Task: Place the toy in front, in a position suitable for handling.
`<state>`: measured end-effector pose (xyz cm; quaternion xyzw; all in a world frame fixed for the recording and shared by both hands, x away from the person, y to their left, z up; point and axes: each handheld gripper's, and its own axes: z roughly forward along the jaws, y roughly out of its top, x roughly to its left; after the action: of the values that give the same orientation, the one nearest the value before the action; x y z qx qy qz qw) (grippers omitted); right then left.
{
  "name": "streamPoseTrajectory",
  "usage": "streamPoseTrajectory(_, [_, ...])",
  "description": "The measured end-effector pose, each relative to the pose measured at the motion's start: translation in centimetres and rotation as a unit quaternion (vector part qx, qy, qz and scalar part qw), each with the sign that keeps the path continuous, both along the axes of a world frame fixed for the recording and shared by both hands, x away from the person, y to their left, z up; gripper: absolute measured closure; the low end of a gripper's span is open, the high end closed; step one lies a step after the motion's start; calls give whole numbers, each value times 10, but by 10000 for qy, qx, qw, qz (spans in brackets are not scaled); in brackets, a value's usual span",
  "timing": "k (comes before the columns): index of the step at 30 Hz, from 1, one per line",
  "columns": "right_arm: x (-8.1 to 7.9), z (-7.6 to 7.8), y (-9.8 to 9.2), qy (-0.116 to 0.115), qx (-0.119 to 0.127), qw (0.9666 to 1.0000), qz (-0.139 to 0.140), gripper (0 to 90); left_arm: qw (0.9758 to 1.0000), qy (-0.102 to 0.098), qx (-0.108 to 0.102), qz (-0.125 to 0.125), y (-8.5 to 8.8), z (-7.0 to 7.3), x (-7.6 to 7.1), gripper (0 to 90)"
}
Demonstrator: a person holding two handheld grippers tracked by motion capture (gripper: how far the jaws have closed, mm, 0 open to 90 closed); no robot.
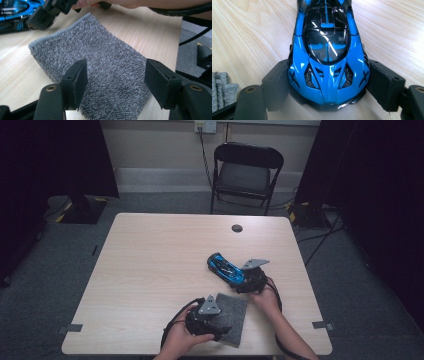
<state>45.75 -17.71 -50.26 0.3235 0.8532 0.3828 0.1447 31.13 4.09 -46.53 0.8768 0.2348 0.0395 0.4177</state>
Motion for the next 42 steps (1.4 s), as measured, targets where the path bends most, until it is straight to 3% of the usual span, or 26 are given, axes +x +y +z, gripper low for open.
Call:
streamPoseTrajectory(6, [0,0,0,0,1,10000,-7,245,9994,110,318,27,-3,-13,0,329])
streamPoseTrajectory(13, [0,0,0,0,-3,10000,-5,245,9978,-32,643,129,5,-14,5,326])
streamPoseTrajectory(16, [0,0,0,0,0,10000,-7,245,9963,-97,776,347,13,-12,10,310])
streamPoseTrajectory(19, [0,0,0,1,-1,10000,-5,245,9956,35,755,562,19,-11,14,280])
streamPoseTrajectory(21, [0,0,0,0,-1,10000,-6,245,9957,18,671,634,17,-12,13,266])
streamPoseTrajectory(23, [0,0,0,1,0,10000,-6,245,9955,-6,736,597,15,-12,12,265])
streamPoseTrajectory(27, [0,0,0,0,0,10000,-6,245,9960,153,561,676,16,-19,15,244])
streamPoseTrajectory(29, [0,0,0,-2,-1,10000,-4,245,9958,40,522,748,15,-23,14,244])
streamPoseTrajectory(34, [0,0,0,0,-1,10000,-5,245,9958,23,662,629,17,-19,16,277])
streamPoseTrajectory(38, [0,0,0,0,0,10000,-5,245,9933,-44,881,740,28,-15,22,274])
streamPoseTrajectory(42, [0,0,0,1,0,10000,-5,245,9895,-43,926,1112,42,-11,28,238])
